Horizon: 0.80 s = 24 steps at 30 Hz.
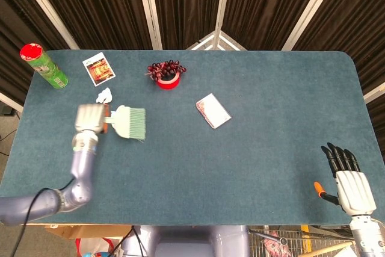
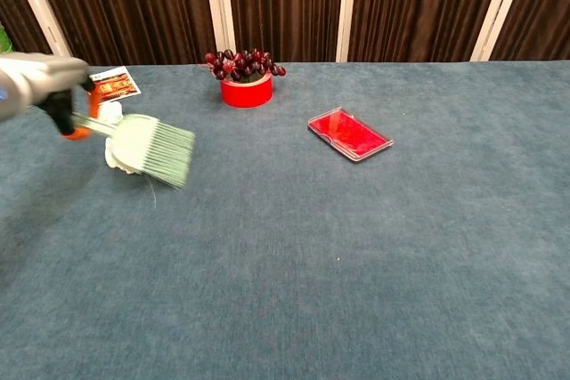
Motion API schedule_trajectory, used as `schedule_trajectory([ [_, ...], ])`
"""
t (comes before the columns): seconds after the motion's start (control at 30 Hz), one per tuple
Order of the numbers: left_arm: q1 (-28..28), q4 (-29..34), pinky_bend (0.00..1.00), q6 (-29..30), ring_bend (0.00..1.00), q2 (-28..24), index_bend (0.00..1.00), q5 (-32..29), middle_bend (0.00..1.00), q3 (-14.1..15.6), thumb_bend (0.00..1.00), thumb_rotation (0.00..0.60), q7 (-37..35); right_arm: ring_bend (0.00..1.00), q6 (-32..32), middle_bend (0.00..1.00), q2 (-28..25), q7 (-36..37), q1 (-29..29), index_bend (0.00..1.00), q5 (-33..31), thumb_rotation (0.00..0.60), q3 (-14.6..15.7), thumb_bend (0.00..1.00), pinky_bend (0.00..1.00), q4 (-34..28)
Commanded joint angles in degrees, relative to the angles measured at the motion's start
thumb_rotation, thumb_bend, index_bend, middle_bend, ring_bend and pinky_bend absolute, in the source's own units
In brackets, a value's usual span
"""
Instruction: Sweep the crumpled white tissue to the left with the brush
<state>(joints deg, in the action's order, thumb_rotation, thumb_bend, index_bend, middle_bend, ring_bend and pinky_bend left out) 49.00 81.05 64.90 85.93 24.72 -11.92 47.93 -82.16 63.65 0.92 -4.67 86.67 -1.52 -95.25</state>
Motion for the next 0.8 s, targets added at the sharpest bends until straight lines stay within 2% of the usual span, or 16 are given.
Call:
schedule_trajectory([
  [0.03,-3.2,-1.0,1.00,-0.1,1.00,-4.3,0.77,-1.6,1.00,0.7,0.72,0.600,-1.9,0.00,0.0,0.00,0.1,-0.3,0.0,0.00,-0.1,0.600,-0.1,0.32,0.00,-0.2],
  [0.2,-7.3,-1.9,1.00,-1.1,1.00,-10.2,0.77,-2.2,1.00,0.7,0.72,0.600,-6.3,0.00,0.1,0.00,0.2,-0.9,0.0,0.00,-0.4,0.600,-0.1,0.32,0.00,-0.3],
  [0.37,-10.8,-0.9,1.00,-1.4,1.00,-15.1,0.77,0.2,1.00,-0.9,0.72,0.600,-13.3,0.00,-0.2,0.00,0.4,-1.6,0.0,0.00,0.2,0.600,-0.1,0.32,0.00,-0.5],
  [0.5,-14.0,5.3,1.00,-0.1,1.00,-18.9,0.77,5.4,1.00,-3.0,0.72,0.600,-21.7,0.00,-0.8,0.00,0.7,-2.1,0.1,0.00,0.8,0.600,0.1,0.32,0.00,-0.4],
  [0.57,-15.7,8.8,1.00,0.8,1.00,-20.3,0.76,8.7,1.00,-2.8,0.72,0.600,-24.7,0.00,-0.9,0.00,0.7,-2.2,0.2,0.00,0.9,0.600,0.1,0.32,0.00,-0.4],
  [0.67,-19.5,16.9,1.00,3.3,1.00,-22.9,0.75,16.2,1.00,-0.6,0.70,0.600,-29.1,0.00,-0.9,0.00,0.7,-2.2,0.2,0.00,0.7,0.600,0.1,0.32,0.00,-0.2],
  [0.8,-24.3,25.4,1.00,5.0,1.00,-24.9,0.70,24.4,1.00,4.6,0.66,0.600,-31.9,0.00,-0.7,0.00,0.6,-1.9,0.3,0.00,0.4,0.600,0.1,0.32,0.00,-0.4],
])
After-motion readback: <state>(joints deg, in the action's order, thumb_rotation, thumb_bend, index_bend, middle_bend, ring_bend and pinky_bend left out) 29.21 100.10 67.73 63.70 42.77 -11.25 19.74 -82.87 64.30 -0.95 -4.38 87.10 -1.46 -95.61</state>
